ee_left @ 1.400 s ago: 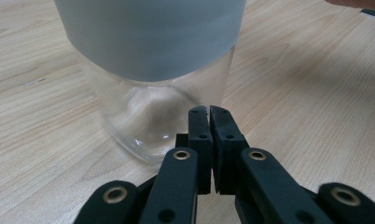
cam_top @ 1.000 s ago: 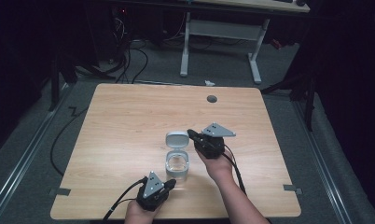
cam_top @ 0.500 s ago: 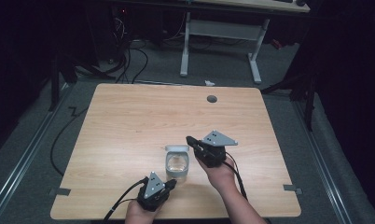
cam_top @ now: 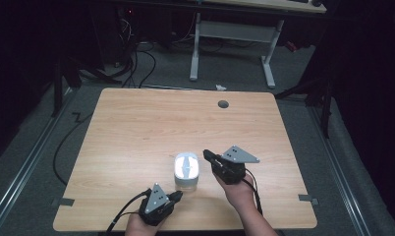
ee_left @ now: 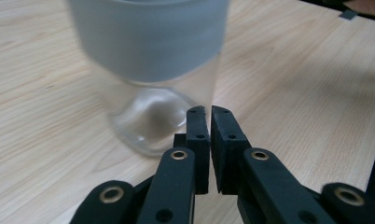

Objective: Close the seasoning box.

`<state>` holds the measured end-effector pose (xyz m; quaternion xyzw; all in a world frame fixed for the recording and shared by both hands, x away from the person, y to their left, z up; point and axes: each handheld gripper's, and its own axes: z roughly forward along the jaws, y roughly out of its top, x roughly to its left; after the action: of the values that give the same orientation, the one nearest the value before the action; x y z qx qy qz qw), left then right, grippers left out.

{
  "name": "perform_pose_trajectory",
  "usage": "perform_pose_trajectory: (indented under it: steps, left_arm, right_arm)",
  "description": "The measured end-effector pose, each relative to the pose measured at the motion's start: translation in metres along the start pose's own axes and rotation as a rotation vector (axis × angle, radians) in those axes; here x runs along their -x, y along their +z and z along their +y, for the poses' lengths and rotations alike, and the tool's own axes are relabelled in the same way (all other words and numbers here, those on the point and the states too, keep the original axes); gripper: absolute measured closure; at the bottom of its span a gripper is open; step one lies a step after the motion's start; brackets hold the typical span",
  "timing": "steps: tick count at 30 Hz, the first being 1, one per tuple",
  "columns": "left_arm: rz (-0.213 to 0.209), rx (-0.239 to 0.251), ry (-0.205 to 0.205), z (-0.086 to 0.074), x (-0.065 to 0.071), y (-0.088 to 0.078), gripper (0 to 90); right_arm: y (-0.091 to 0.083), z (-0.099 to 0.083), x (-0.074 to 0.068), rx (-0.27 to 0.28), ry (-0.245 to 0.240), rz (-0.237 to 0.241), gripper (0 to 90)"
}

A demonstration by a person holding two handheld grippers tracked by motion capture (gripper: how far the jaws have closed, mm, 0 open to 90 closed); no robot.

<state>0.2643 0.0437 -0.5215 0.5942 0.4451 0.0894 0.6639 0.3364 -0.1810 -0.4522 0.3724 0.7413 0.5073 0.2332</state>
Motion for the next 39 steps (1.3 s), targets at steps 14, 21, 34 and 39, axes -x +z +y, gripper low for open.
perform_pose_trajectory:
  steps: [14, 21, 34, 39]
  left_arm:
    - [0.235, 0.074, 0.014, 0.045, -0.082, -0.024, 72.2]
    - [0.339, 0.131, -0.004, 0.058, -0.11, -0.036, 61.7]
    - [0.41, 0.181, -0.055, 0.068, -0.129, -0.061, 56.7]
    - [0.432, 0.123, -0.011, 0.055, -0.129, -0.055, 56.4]
  right_arm:
    - [-0.03, -0.038, 0.054, -0.056, 0.075, -0.151, 84.9]
    - [-0.055, -0.069, 0.082, -0.089, 0.117, -0.234, 76.1]
    - [-0.084, -0.099, 0.096, -0.094, 0.145, -0.363, 60.6]
    - [-0.079, -0.098, 0.093, -0.093, 0.153, -0.344, 59.7]
